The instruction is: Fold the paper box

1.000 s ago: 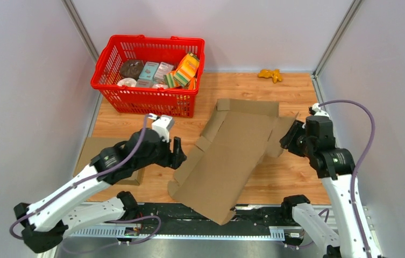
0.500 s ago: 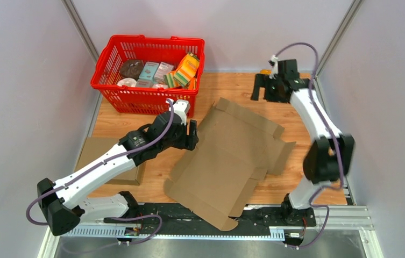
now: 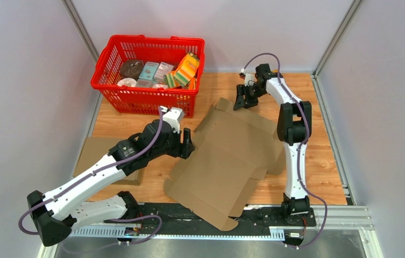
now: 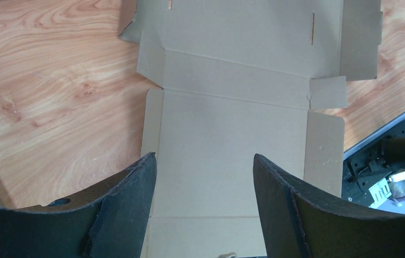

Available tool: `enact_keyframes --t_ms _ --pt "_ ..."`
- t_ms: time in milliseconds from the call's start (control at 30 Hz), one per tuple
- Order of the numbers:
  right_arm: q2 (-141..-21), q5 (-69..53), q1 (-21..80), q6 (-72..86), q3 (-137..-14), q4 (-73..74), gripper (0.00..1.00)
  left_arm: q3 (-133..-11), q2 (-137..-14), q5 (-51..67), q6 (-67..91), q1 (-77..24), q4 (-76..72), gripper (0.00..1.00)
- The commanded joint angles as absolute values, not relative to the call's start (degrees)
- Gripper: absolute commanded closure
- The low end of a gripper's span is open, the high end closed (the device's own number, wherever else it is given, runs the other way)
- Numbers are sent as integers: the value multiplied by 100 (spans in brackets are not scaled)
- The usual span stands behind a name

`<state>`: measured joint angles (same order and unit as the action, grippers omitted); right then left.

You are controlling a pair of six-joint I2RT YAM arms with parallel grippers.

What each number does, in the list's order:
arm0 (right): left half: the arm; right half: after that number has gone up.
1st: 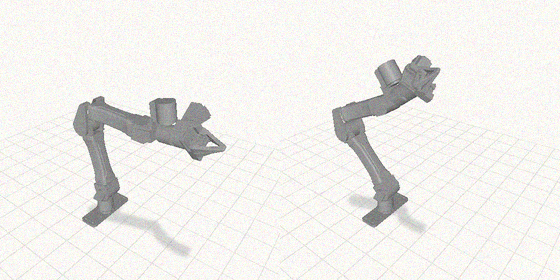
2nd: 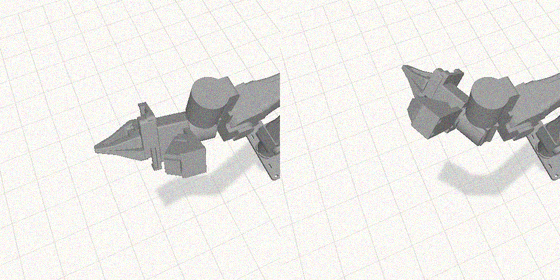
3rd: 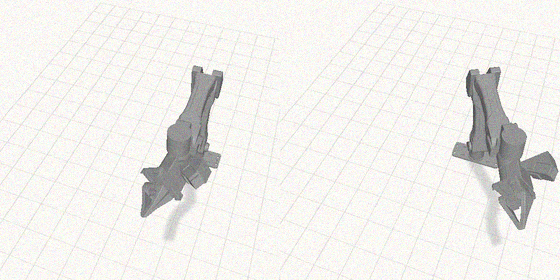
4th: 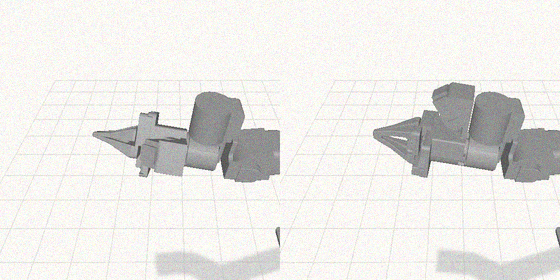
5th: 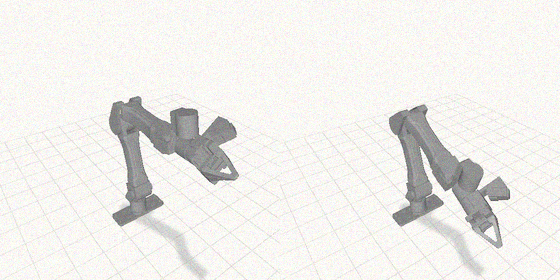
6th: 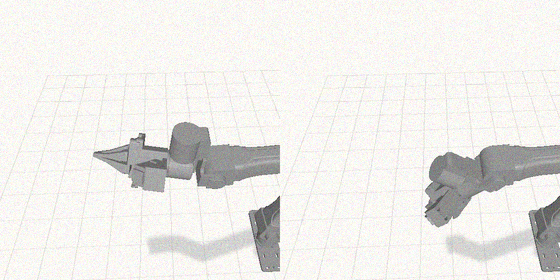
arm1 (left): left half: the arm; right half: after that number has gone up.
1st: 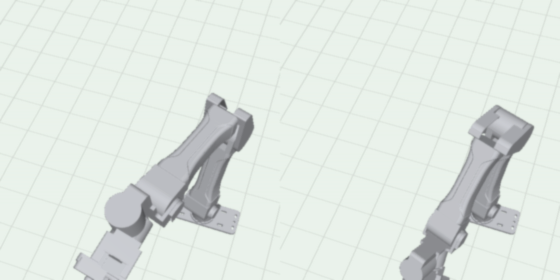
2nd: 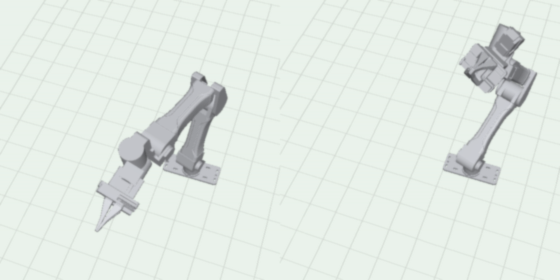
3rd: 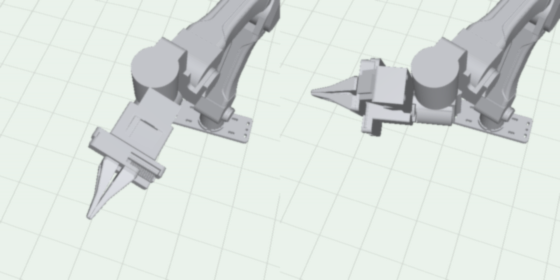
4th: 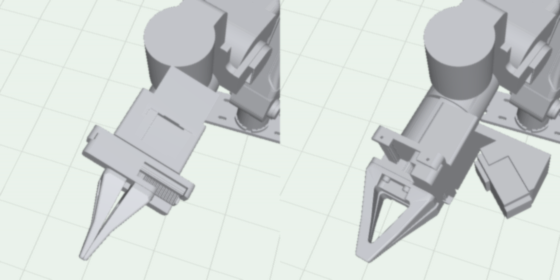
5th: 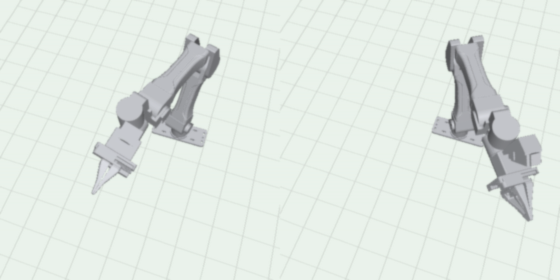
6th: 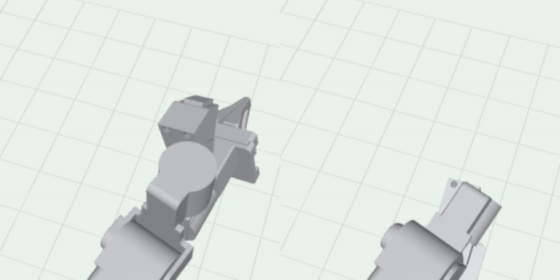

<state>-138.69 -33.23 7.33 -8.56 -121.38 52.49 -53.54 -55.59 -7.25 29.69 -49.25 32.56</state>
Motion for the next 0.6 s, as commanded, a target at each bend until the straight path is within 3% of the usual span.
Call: enact_keyframes --t_ms 0,33,67,133,367,567 --pt "-13571 -4333 879 -986 -11666 5012 60 -5660 -5590 -668 2892 -4913 3296 26" --pt "-13527 -4559 896 -1002 -11628 4992 67 -5695 -5607 -659 2892 -4913 3296 26" --pt "-13483 -4631 905 -1045 -11628 5071 84 -5756 -5651 -659 2874 -4913 3313 26" --pt "-13151 -4257 940 -776 -11506 4993 99 -5844 -5669 -711 2874 -4913 3374 26" --pt "-10998 -2569 1335 -326 -10180 4790 100 -6029 -5309 -27 3321 -4467 2954 26" --pt "-9221 -1986 1810 -184 -8808 4236 100 -6486 -5457 238 3437 -4228 2795 27"
